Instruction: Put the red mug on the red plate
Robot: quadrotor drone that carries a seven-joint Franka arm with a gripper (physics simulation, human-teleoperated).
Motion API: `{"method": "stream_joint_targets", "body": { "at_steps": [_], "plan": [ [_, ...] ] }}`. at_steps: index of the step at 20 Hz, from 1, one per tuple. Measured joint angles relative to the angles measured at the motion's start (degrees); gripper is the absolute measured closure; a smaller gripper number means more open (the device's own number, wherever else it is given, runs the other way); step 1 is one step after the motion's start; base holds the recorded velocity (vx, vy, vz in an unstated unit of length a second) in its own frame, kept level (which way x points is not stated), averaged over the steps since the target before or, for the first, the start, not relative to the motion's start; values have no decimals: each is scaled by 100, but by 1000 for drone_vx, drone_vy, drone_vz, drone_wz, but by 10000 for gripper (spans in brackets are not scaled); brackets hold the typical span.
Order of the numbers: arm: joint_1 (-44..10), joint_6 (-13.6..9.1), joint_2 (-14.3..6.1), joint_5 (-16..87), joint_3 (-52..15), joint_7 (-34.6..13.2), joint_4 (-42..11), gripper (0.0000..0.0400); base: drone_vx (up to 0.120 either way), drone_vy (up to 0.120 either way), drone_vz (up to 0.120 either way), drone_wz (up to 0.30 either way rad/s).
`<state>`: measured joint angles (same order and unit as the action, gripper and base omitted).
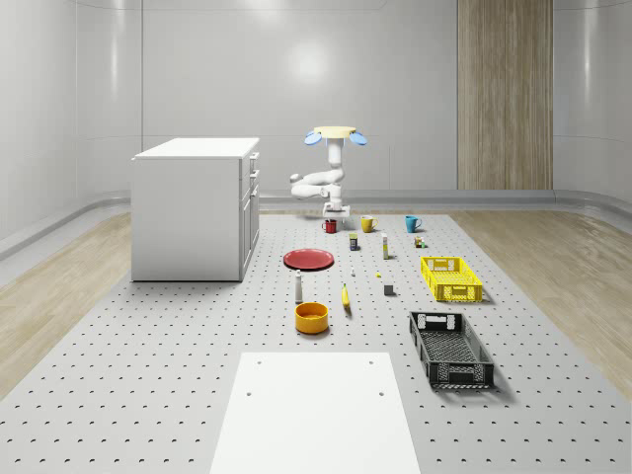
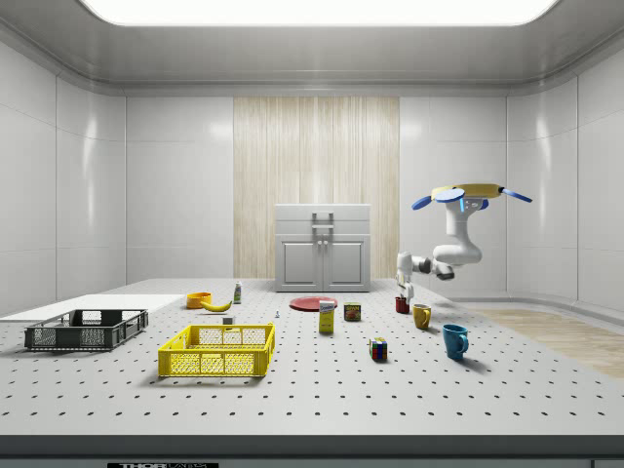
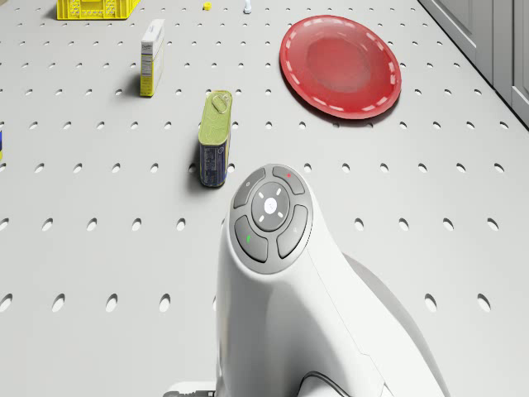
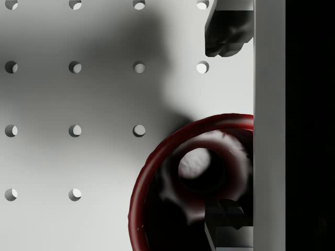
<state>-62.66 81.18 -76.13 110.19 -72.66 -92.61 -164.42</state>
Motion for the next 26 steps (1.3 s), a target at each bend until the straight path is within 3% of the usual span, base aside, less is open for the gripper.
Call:
{"method": "stream_joint_targets", "body": {
  "at_steps": [16,18,20,23,26],
  "plan": [
    [-226,294,-215,81,129,-105,150,0,0,0,0,0],
    [-242,325,-240,85,138,-112,161,118,0,0,0,0],
    [-255,352,-264,83,143,-119,169,189,0,0,0,0],
    [-272,389,-299,74,143,-130,177,248,0,0,0,0],
    [-286,422,-332,62,140,-140,182,275,0,0,0,0]
  ]
}}
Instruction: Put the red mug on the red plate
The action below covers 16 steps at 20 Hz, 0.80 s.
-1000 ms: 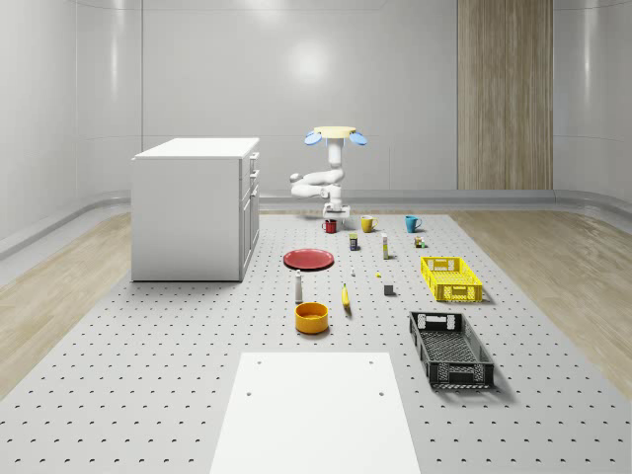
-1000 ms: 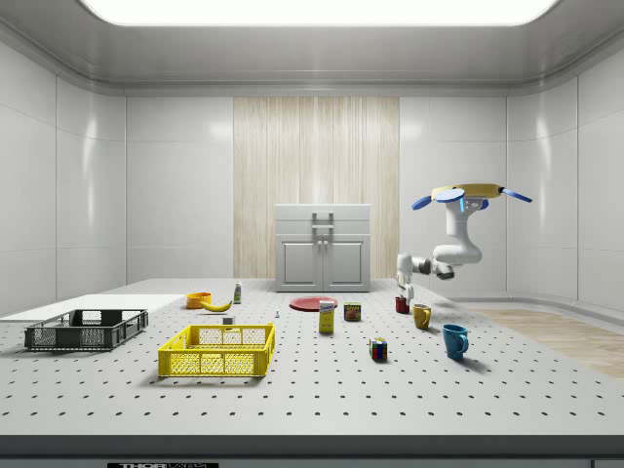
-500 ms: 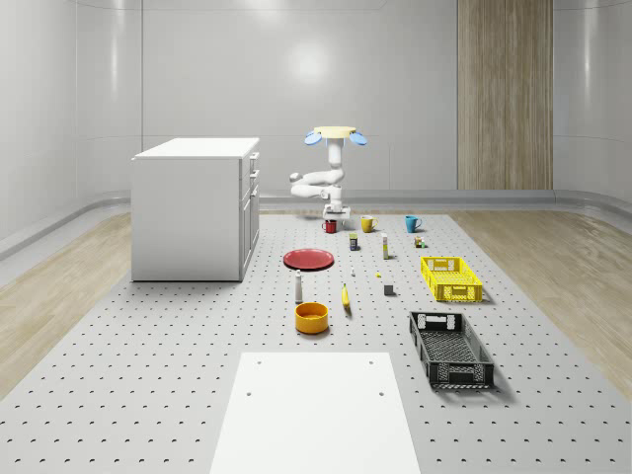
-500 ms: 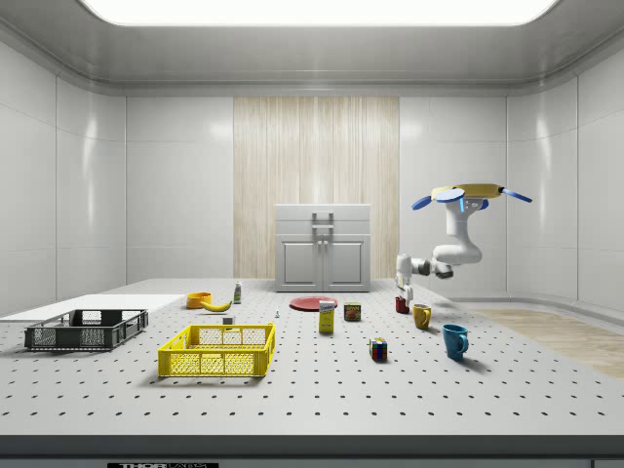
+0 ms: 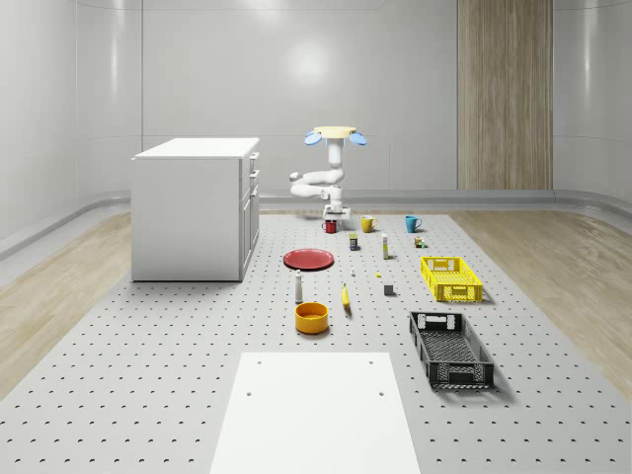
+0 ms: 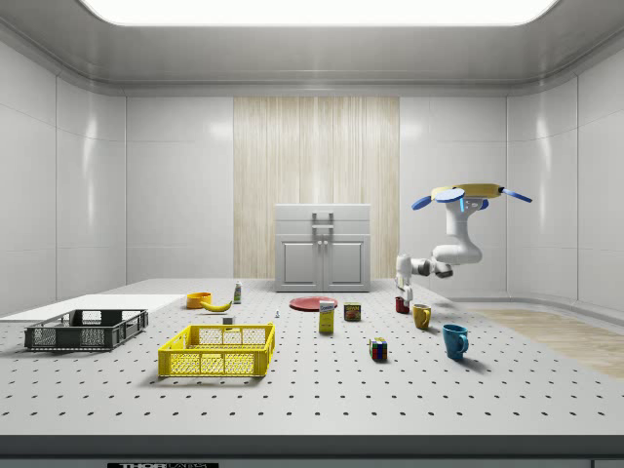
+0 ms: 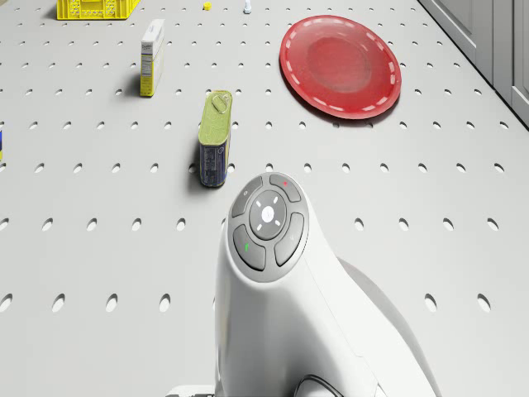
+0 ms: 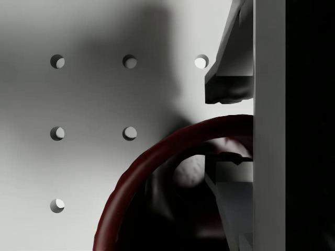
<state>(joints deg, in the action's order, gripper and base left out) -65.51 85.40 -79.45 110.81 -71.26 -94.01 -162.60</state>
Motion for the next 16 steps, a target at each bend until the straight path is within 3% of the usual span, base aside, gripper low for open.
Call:
{"method": "stream_joint_targets", "body": {
  "at_steps": [8,11,16],
  "plan": [
    [-28,-6,-67,-220,-209,-45,-38,297,0,0,0,0],
    [-41,-57,-85,-426,-418,-75,-75,298,0,-27,120,0],
    [-65,-66,-139,-631,-615,-110,-101,300,112,-120,120,0]
  ]
}}
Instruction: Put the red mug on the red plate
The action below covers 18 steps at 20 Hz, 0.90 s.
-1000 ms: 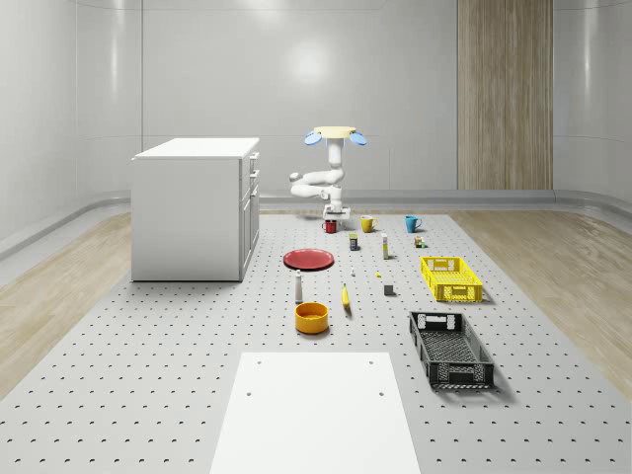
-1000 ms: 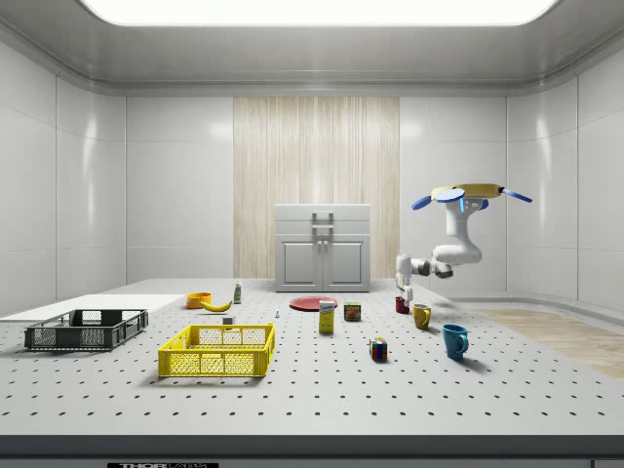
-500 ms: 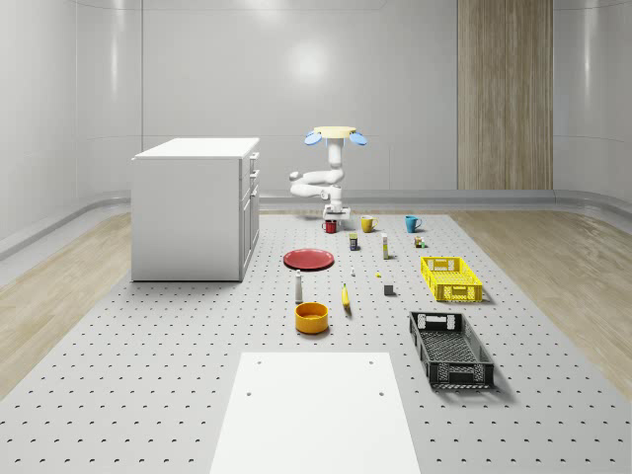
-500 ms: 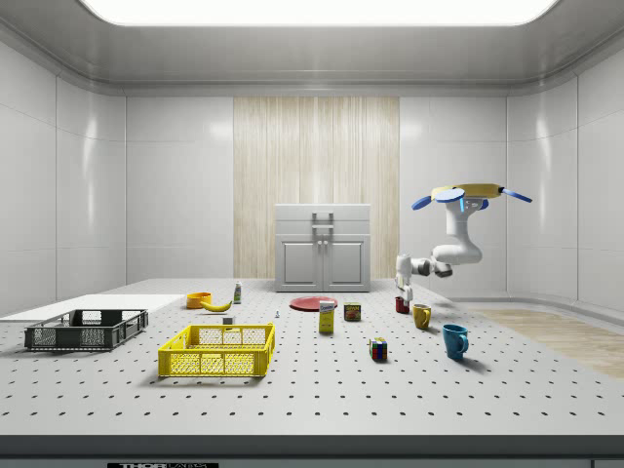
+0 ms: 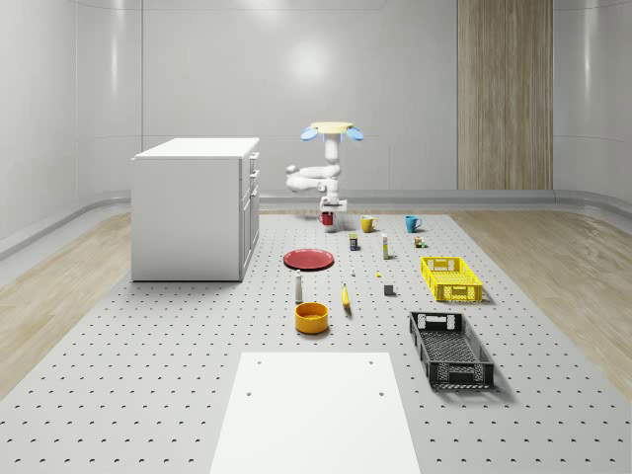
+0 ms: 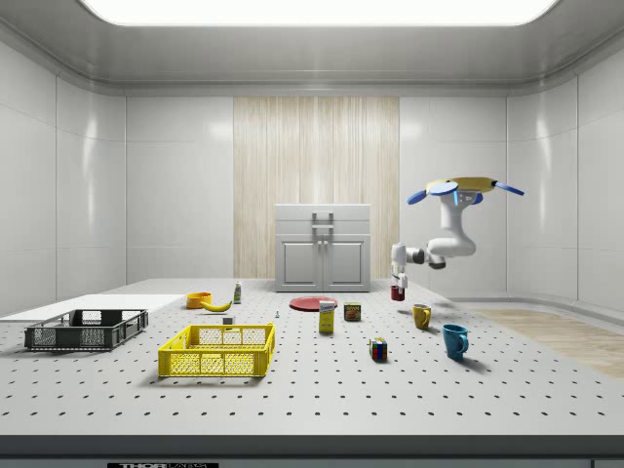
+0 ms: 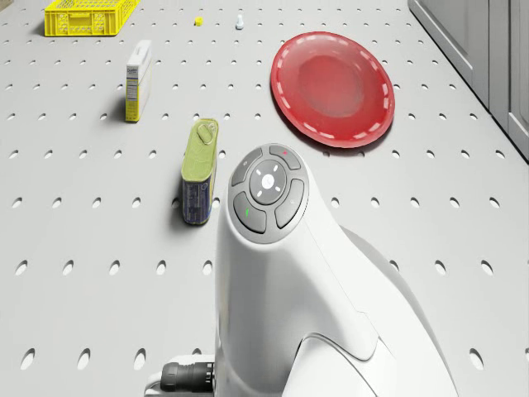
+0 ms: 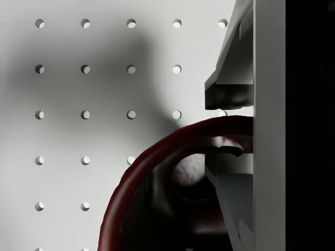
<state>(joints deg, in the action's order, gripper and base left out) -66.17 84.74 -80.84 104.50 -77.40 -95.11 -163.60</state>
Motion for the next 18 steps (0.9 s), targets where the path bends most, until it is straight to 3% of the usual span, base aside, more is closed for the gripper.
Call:
{"method": "stream_joint_targets", "body": {
  "at_steps": [3,8,18],
  "plan": [
    [-13,23,-40,-65,-56,-14,-5,300,93,-120,120,0],
    [-31,78,-112,-129,-103,-32,-6,300,0,-120,0,0],
    [-61,202,-249,-201,-138,-58,-1,300,116,-120,0,0]
  ]
}}
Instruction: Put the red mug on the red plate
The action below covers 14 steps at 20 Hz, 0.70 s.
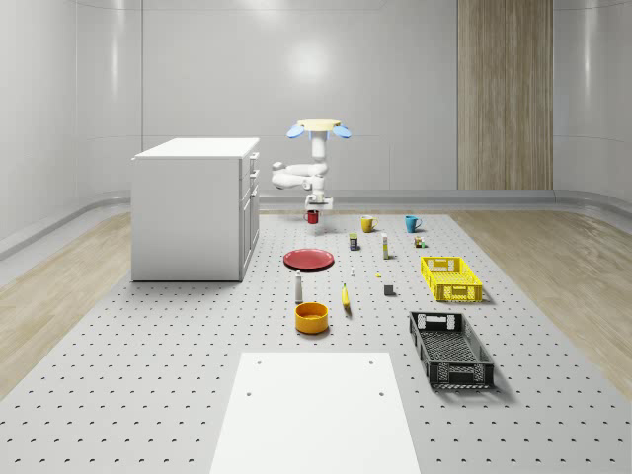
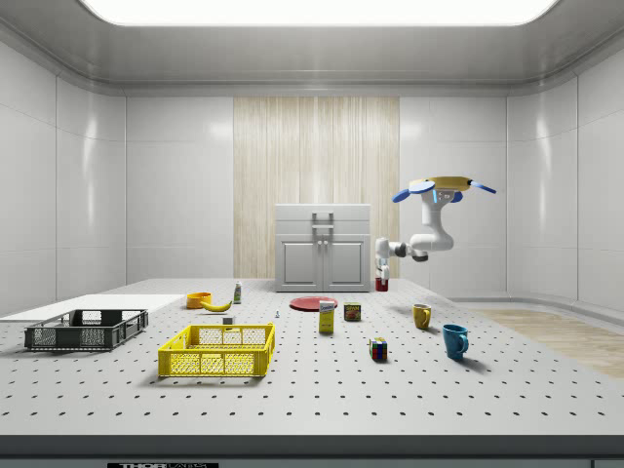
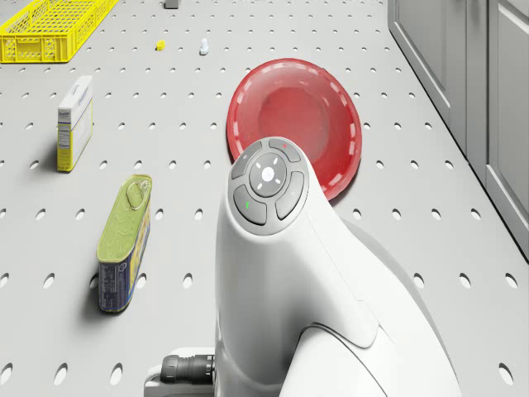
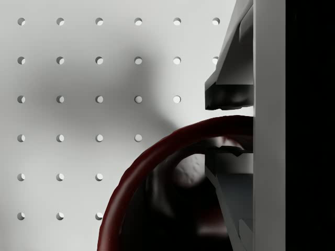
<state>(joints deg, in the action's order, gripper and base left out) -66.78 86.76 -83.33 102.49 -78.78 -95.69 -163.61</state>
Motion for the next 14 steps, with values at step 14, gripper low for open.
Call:
{"method": "stream_joint_targets", "body": {
  "at_steps": [14],
  "plan": [
    [-35,155,-167,-70,-25,-29,7,300,120,-17,0,0]
  ]
}}
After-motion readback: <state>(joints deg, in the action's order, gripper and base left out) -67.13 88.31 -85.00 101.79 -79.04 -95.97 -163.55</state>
